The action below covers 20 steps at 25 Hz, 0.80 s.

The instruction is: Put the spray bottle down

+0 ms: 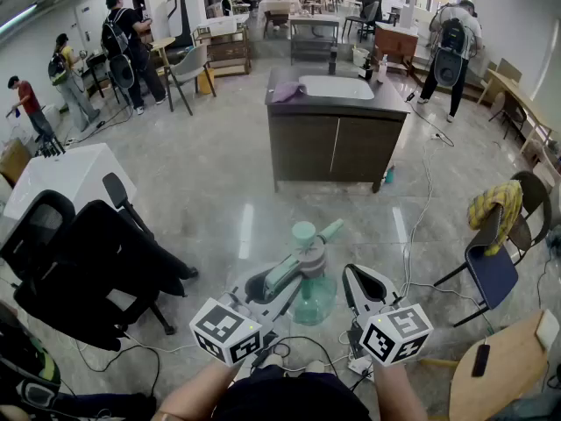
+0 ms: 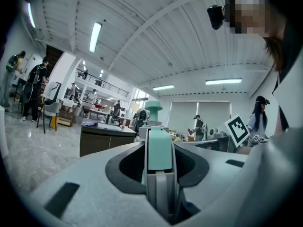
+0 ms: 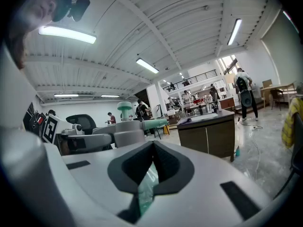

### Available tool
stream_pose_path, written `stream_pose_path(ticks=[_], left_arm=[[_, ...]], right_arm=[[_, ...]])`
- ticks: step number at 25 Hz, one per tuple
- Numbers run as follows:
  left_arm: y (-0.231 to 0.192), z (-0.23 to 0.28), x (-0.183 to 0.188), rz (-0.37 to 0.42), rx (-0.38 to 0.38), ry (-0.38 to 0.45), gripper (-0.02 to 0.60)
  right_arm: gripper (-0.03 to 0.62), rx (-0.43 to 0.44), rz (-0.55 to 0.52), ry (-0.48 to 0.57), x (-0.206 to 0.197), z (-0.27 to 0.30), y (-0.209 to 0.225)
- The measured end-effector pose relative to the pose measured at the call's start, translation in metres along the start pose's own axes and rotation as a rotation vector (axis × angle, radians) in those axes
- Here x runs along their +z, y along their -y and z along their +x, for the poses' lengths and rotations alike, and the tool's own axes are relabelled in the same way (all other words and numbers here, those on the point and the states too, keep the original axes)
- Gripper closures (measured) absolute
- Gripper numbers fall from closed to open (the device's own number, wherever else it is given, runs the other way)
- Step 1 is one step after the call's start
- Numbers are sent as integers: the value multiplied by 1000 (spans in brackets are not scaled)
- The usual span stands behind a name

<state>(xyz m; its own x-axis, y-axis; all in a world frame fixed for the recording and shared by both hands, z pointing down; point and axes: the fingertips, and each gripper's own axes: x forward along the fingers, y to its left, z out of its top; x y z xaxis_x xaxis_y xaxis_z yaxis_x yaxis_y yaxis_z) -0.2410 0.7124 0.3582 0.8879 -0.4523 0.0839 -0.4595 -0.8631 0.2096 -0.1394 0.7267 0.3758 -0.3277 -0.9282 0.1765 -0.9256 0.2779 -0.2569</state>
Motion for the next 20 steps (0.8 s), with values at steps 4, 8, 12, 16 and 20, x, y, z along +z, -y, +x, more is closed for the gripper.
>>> stream_pose_path(ticks=[4, 8, 12, 16, 20], left_arm=[[4, 9, -6, -3, 2, -5, 465], [13, 19, -11, -6, 4, -6, 465], [22, 29, -19, -11, 11, -2, 465], [45, 42, -21, -18, 17, 9, 465], [55, 48, -24, -20, 17, 8, 465]], right_arm=[[588, 7, 3, 5, -3, -2, 10], [586, 31, 13, 73, 6, -13, 20], [586, 41, 20, 55, -2, -20, 34], [586, 35, 34, 32, -8, -42, 57], [585, 17, 41, 23, -15, -50, 68]])
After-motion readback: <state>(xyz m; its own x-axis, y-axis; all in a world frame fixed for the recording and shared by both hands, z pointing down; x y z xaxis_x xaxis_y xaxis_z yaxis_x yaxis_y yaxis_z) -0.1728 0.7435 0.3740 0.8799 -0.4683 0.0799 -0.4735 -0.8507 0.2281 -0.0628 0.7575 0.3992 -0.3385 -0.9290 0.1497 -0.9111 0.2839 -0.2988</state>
